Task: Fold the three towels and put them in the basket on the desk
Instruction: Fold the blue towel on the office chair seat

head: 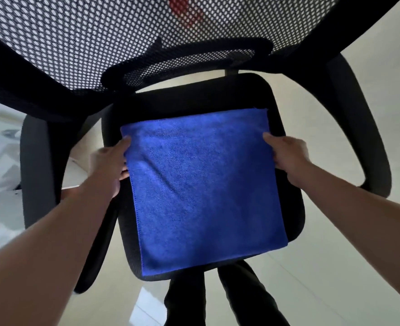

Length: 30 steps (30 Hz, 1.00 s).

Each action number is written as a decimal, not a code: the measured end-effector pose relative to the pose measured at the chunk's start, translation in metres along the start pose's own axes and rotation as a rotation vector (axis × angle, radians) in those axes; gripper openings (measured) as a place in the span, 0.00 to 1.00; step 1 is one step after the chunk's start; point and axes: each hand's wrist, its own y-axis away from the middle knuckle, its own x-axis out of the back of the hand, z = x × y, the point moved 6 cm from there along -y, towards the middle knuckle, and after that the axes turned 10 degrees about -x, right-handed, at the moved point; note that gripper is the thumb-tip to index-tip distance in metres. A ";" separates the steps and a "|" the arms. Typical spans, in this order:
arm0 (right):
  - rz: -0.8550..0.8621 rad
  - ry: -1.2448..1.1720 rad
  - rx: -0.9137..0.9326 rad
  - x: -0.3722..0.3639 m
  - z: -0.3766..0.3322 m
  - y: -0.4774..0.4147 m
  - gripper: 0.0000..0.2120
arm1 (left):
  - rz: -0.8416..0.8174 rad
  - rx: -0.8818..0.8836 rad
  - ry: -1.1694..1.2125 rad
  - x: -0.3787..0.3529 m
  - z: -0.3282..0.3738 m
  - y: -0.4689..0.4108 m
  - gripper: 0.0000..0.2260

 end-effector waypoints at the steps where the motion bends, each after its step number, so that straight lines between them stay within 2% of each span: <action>1: -0.006 0.019 -0.013 0.002 0.013 0.008 0.21 | 0.001 0.023 -0.008 0.002 -0.009 0.011 0.17; 4: 0.015 0.028 -0.001 0.011 0.043 0.025 0.12 | 0.025 0.052 -0.051 0.009 -0.036 0.045 0.11; 6: 0.056 0.017 0.042 0.018 0.052 0.034 0.08 | 0.021 0.052 -0.111 0.013 -0.053 0.062 0.11; 11: 0.097 0.069 0.156 0.028 0.061 0.039 0.09 | 0.080 0.047 -0.137 0.027 -0.080 0.079 0.08; 17: -0.105 0.066 0.013 0.028 0.099 0.042 0.14 | 0.037 0.028 -0.125 0.028 -0.102 0.104 0.12; 21: -0.160 0.185 -0.032 0.036 0.133 0.059 0.12 | 0.039 0.028 -0.296 0.032 -0.121 0.141 0.12; 26: -0.263 0.352 -0.092 0.046 0.164 0.071 0.11 | -0.040 0.062 -0.481 0.041 -0.154 0.172 0.12; 30: -0.298 0.238 -0.131 0.054 0.171 0.074 0.07 | -0.027 0.016 -0.441 0.052 -0.160 0.177 0.06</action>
